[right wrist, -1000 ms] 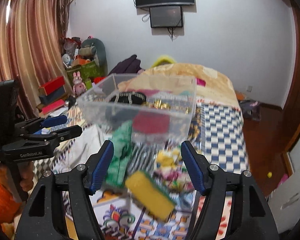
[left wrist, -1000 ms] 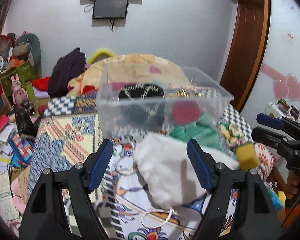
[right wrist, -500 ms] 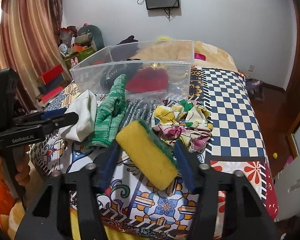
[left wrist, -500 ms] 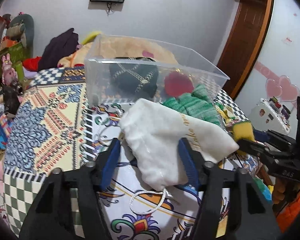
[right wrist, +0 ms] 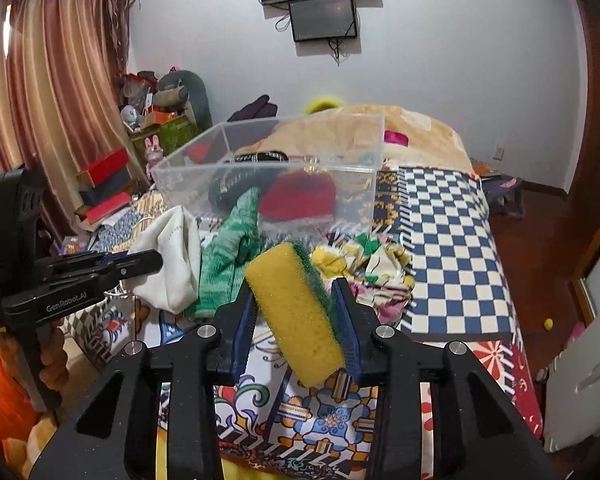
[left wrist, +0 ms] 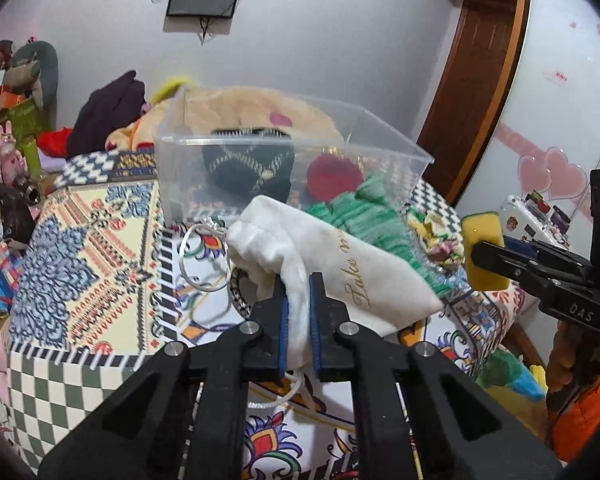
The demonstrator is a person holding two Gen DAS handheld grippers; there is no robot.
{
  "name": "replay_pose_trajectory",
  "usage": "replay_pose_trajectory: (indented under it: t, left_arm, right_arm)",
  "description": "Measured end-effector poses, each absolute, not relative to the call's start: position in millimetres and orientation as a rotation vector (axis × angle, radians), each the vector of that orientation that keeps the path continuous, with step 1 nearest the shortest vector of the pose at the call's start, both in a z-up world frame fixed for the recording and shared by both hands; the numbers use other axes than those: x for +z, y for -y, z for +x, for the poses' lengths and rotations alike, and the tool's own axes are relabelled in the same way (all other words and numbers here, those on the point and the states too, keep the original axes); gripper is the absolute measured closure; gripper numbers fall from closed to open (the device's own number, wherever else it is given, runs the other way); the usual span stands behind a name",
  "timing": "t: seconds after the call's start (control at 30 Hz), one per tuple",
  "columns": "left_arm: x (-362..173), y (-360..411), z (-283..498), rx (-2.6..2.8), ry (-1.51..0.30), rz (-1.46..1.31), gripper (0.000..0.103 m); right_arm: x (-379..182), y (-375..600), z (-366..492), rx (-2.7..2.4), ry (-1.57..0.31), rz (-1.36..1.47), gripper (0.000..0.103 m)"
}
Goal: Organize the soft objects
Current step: 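Carry the sponge and cloth bag into the clear box and open both tools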
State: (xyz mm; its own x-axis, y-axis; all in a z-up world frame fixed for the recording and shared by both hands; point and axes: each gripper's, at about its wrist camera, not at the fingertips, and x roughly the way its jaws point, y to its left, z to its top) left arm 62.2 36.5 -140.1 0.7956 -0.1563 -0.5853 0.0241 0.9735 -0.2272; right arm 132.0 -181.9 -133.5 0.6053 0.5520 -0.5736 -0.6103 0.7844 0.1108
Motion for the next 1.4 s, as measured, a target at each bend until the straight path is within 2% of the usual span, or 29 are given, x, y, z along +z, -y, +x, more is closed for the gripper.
replay_pose_trajectory:
  t: [0.4, 0.77, 1.03, 1.4]
  left_arm:
    - [-90, -49, 53, -0.059, -0.505, -0.174, 0.096]
    - [-49, -60, 81, 0.013, -0.395, -0.125, 0.096]
    - [-45, -67, 115, 0.051, -0.393, -0.117, 0.096]
    - [-67, -73, 165, 0.086, -0.487, -0.09, 0.096]
  right_arm:
    - [-99, 174, 147, 0.665, -0.542, -0.087, 0.069]
    - [-70, 149, 176, 0.674, -0.465, -0.055, 0.069]
    - [-59, 124, 200, 0.669, -0.451, -0.05, 0.068]
    - [-67, 85, 227, 0.673, -0.505, -0.137, 0.068]
